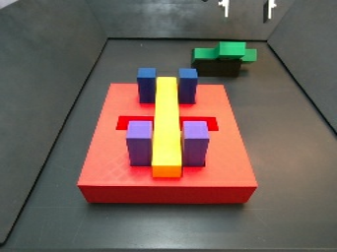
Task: Pick up the green object. Move up. Place the green object on the fixture. Regrasp the green object. Move to above the board. Insert the green object.
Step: Regrasp the green object.
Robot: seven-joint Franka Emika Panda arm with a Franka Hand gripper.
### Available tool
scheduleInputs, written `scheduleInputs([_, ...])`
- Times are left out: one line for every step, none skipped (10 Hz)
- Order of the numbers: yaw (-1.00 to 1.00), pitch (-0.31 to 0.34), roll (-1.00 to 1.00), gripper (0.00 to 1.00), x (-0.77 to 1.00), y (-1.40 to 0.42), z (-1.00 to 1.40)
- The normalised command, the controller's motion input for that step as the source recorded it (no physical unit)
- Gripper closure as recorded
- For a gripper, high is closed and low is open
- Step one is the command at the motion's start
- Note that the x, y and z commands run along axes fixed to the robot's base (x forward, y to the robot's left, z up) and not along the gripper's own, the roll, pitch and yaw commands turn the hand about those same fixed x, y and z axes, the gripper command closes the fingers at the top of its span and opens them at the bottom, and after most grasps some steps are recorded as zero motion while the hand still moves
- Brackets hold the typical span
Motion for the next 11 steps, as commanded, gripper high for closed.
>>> scheduleInputs([-0.22,0.0,1.0,0.0,-0.11,-0.36,-0.03])
scheduleInputs([-0.23,0.017,1.0,0.0,-0.08,-0.32,0.0])
scheduleInputs([-0.24,0.031,1.0,0.0,-0.09,-0.29,0.0])
scheduleInputs([-0.23,0.04,1.0,0.0,-0.1,-0.29,0.0])
scheduleInputs([-0.23,0.049,1.0,0.0,-0.09,-0.29,0.0])
scheduleInputs([-0.23,0.043,1.0,0.0,-0.09,-0.29,0.0])
scheduleInputs([-0.23,0.046,1.0,0.0,-0.09,-0.28,0.0])
scheduleInputs([-0.22,0.046,1.0,0.0,-0.09,-0.29,0.0])
scheduleInputs([-0.22,0.043,1.0,0.0,-0.09,-0.29,0.0])
scheduleInputs([-0.22,0.046,1.0,0.0,-0.07,-0.3,0.0])
scheduleInputs([-0.22,0.06,1.0,0.0,-0.04,-0.31,0.0])
